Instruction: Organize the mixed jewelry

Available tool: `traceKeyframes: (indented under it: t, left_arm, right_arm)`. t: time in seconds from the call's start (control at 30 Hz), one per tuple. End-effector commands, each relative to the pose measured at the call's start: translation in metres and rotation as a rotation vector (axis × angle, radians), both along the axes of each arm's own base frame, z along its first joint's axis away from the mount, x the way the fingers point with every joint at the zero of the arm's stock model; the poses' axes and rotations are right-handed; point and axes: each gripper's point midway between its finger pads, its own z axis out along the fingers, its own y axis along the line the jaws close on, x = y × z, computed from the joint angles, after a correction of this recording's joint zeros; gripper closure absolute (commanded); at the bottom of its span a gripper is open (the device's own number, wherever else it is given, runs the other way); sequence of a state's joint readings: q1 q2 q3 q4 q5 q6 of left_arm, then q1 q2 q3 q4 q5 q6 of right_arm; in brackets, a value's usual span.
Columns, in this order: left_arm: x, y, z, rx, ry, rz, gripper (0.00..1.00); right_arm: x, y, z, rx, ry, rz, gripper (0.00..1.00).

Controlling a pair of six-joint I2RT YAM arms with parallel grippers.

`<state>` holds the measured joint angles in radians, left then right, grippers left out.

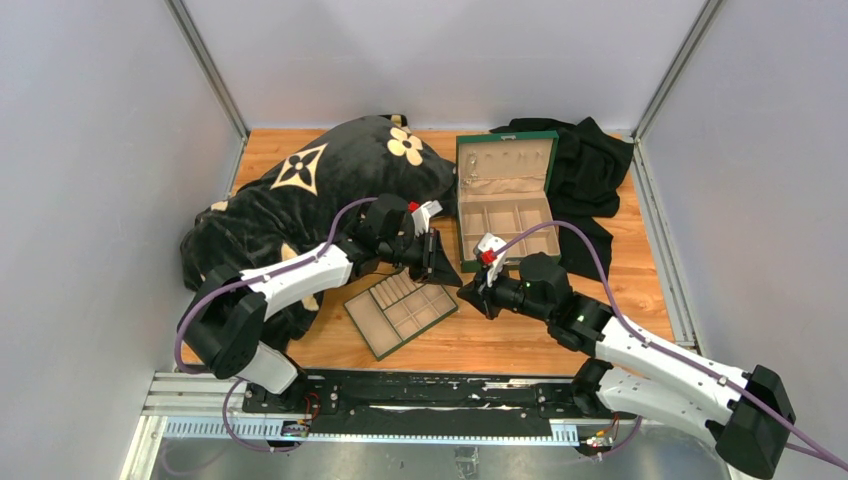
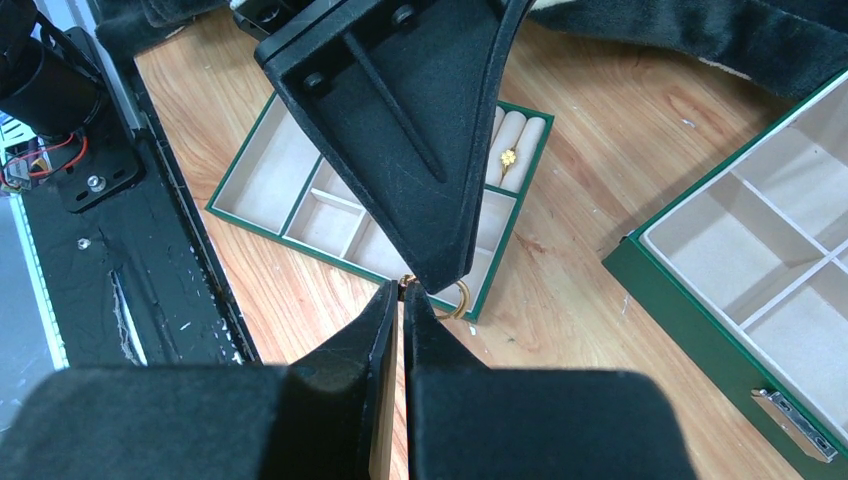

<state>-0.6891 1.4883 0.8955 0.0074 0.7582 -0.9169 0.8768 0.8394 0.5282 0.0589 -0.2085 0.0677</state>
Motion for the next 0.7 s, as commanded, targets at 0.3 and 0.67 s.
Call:
traceKeyframes:
  t: [0.3, 0.67]
  left_arm:
    - [-0.0099, -0.002, -0.006, 0.004, 0.024, -0.07, 0.76]
    - [-0.0097, -0.0063, 0.0015, -0.023, 0.028, -0.091, 1.0]
  right_arm:
    - [0.0057, 0.003, 0.0125, 0.005, -0.037, -0.015, 1.0]
    - [0.011, 0.0007, 0.0131, -0.006, -0.054, -0.039, 1.0]
